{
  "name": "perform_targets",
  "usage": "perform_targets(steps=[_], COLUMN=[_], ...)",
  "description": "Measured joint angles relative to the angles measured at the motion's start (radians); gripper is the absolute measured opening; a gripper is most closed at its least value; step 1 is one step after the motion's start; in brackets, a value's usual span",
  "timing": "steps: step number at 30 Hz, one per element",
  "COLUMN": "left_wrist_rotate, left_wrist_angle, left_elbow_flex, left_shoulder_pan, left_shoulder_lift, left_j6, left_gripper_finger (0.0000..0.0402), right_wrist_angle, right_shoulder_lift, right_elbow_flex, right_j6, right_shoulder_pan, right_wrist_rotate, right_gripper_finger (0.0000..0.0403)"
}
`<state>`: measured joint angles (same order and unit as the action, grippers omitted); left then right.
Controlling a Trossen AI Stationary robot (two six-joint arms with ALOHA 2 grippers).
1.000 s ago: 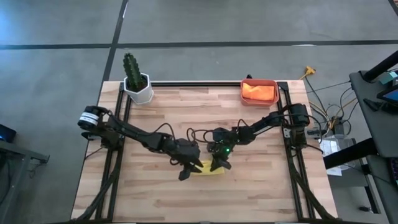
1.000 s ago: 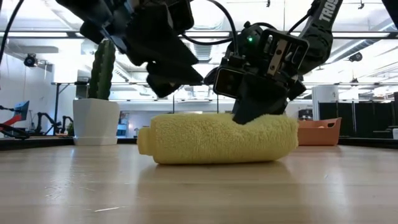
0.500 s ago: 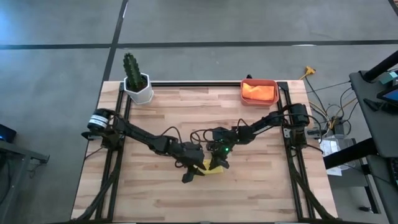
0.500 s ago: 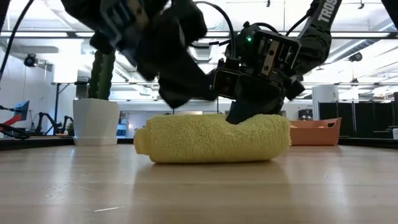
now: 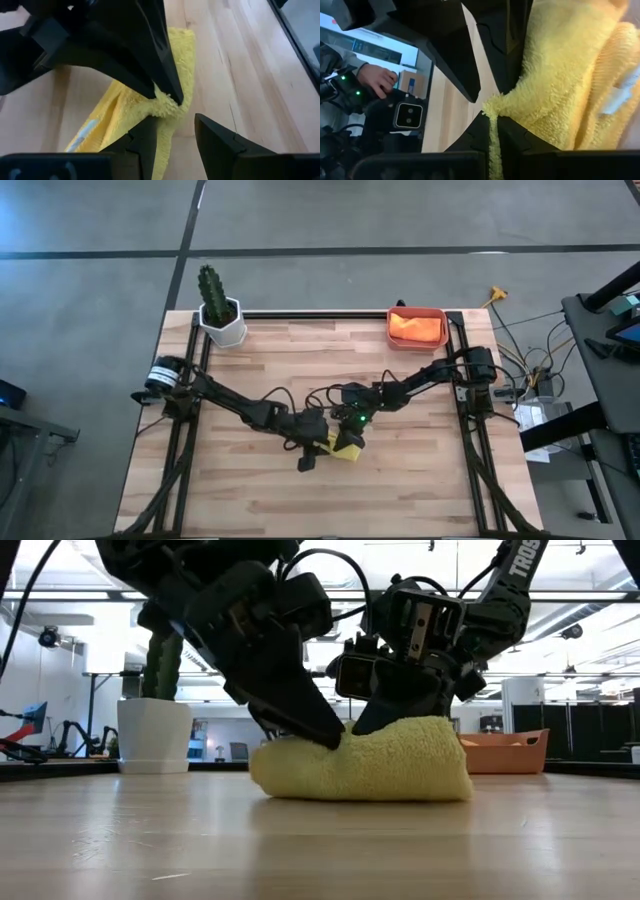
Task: Roll microfiber towels into tight, uniform cylinder then place into a basket
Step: Roll the yellow towel
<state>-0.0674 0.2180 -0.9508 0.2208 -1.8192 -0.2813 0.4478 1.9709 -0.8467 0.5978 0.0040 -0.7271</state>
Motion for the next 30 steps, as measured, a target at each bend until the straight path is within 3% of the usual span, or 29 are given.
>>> perform_targets(steps=[10,15,22,26,30], left_wrist_rotate=[-0.009,-0.028,0.053,0.062,0.046], left_wrist_angle=[0.004,-0.036,-0.142,-0.158,-0.132], left_elbow_flex=[0.002,0.002,0.009,0.027,0.047], left_shoulder_pan=[-0.003,0.010,0.038,0.034,0.009], left_shoulder_lift=[-0.005,0.075,0.177,0.149,0.129], left_j6=[-0.001,-0.009,0.185,0.273,0.227], left_gripper_finger=[0.0118,0.0118,0.0121,0.0139,0.0175], right_wrist_angle=[-0.041,-0.043,-0.041,-0.040,-0.036], right_shoulder_lift=[-0.001,-0.001,-0.001,-0.001,-0.001], right_elbow_flex=[-0.002,-0.002,-0.002,-0.002,-0.002], right_j6=[-0.021,-0.022,-0.021,-0.020,-0.013], right_shoulder_pan=[0.009,0.010,0.010,0.010,0.011], right_wrist_rotate=[-0.002,-0.005,-0.023,-0.040,-0.066], right_gripper_finger=[0.0013,0.0013,0.0013,0.0013,0.0013])
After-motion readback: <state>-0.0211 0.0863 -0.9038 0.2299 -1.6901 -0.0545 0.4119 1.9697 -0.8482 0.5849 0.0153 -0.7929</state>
